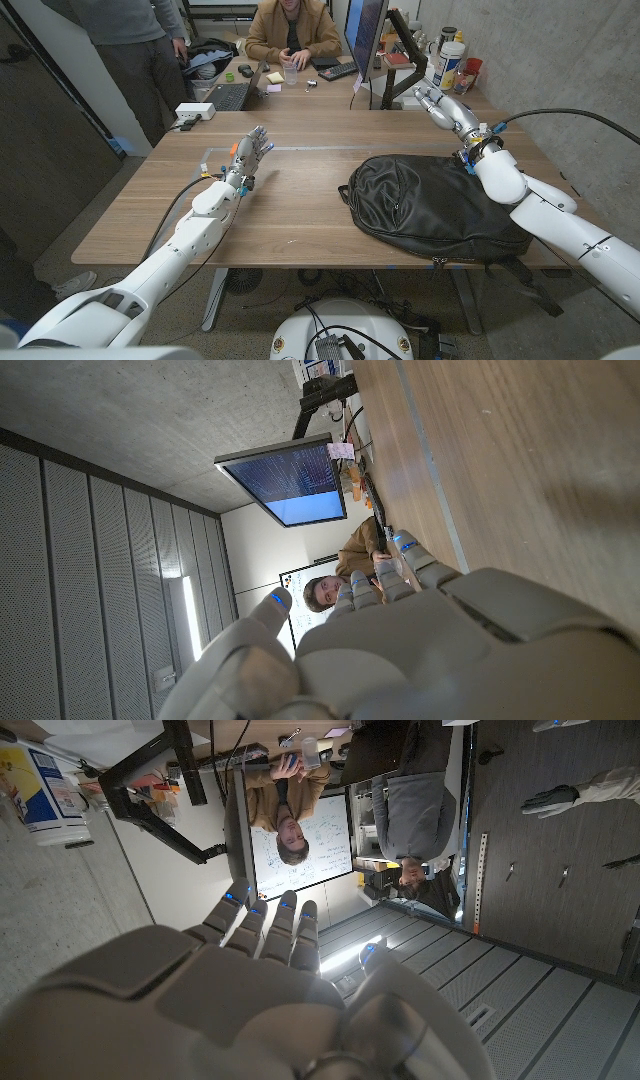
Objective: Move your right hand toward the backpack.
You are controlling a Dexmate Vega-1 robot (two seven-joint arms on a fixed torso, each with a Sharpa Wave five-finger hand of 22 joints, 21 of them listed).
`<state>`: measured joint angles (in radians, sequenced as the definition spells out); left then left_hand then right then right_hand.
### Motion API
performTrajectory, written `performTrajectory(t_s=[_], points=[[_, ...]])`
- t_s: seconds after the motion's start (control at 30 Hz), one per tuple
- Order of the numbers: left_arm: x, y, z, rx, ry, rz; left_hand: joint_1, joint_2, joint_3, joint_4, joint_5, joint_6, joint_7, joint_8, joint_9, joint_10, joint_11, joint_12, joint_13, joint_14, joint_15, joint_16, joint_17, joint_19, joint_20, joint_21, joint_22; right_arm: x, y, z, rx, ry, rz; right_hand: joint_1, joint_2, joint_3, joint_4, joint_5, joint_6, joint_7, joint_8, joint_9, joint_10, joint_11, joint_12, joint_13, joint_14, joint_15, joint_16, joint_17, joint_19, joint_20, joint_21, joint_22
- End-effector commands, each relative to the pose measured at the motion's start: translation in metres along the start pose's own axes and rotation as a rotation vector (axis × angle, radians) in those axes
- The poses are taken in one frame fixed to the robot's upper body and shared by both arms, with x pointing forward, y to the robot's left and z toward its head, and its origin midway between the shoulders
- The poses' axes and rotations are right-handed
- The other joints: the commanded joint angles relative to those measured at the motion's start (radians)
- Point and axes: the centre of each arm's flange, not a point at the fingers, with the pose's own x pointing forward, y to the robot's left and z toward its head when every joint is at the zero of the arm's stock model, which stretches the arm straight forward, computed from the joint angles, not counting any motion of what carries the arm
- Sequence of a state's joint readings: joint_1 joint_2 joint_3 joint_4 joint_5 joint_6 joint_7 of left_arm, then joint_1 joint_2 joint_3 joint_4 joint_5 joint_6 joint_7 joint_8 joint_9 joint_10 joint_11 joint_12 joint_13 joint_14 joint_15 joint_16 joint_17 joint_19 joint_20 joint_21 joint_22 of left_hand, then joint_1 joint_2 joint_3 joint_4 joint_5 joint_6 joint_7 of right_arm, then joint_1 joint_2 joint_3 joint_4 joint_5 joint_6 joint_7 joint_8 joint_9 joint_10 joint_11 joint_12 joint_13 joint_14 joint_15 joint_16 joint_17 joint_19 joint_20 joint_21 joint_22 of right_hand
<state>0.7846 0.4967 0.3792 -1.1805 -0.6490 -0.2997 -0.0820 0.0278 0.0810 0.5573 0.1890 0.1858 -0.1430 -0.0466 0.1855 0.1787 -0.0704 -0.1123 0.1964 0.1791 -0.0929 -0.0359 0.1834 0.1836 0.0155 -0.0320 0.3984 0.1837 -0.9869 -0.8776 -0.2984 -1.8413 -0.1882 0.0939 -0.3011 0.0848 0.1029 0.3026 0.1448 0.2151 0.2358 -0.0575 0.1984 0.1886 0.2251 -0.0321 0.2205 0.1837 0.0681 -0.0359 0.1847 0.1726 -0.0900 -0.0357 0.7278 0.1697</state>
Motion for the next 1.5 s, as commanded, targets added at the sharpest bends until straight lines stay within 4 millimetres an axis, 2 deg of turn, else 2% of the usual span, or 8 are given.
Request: performTrajectory(t_s=[0.03,0.97,1.17,1.5], points=[[0.0,0.002,0.0,-0.001,0.001,0.004,-0.01,0.093,0.008,0.0,-0.004,0.003,-0.004,0.002,0.003,0.008,-0.001,0.003,0.005,-0.007,-0.06,0.005,0.006,0.007,-0.035,-0.002,0.003,0.0,0.0,0.001,-0.04,-0.008,0.008,0.003,0.035,0.007,0.0,0.001,0.007,-0.007,-0.002,0.001,0.005,-0.003,0.0,0.002,0.007,-0.033,-0.001,0.0,0.005,-0.059,-0.004,0.004],[0.001,0.0,-0.002,-0.002,0.003,-0.001,-0.01,0.093,0.008,0.0,-0.004,0.004,-0.005,0.002,0.003,0.006,-0.001,0.003,0.005,-0.007,-0.061,0.005,0.006,0.008,-0.036,-0.004,0.003,-0.003,0.004,0.014,-0.176,-0.015,0.051,0.01,0.035,0.014,-0.006,0.001,0.01,-0.01,-0.002,0.002,0.01,-0.008,0.0,0.002,0.014,-0.037,-0.001,-0.001,0.008,-0.061,-0.016,0.005],[0.0,0.0,-0.002,-0.003,0.003,0.0,-0.01,0.093,0.008,0.0,-0.004,0.004,-0.005,0.002,0.003,0.007,-0.002,0.003,0.005,-0.006,-0.062,0.005,0.006,0.009,-0.036,-0.004,0.003,-0.003,0.005,0.017,-0.202,-0.015,0.058,0.011,0.028,0.014,-0.008,0.0,0.008,-0.009,-0.003,0.002,0.02,-0.004,0.004,0.003,0.031,-0.034,0.004,-0.001,0.014,-0.063,-0.019,0.005],[-0.001,0.001,-0.002,-0.004,0.003,0.002,-0.01,0.092,0.008,0.0,-0.004,0.004,-0.005,0.002,0.003,0.007,-0.003,0.003,0.005,-0.007,-0.061,0.005,0.006,0.009,-0.036,-0.005,0.003,-0.002,0.008,0.02,-0.224,-0.016,0.071,0.015,0.024,0.015,-0.012,-0.001,0.002,-0.018,-0.005,0.002,0.012,-0.005,-0.001,0.003,0.026,-0.032,0.0,-0.001,0.019,-0.058,-0.024,0.005]])
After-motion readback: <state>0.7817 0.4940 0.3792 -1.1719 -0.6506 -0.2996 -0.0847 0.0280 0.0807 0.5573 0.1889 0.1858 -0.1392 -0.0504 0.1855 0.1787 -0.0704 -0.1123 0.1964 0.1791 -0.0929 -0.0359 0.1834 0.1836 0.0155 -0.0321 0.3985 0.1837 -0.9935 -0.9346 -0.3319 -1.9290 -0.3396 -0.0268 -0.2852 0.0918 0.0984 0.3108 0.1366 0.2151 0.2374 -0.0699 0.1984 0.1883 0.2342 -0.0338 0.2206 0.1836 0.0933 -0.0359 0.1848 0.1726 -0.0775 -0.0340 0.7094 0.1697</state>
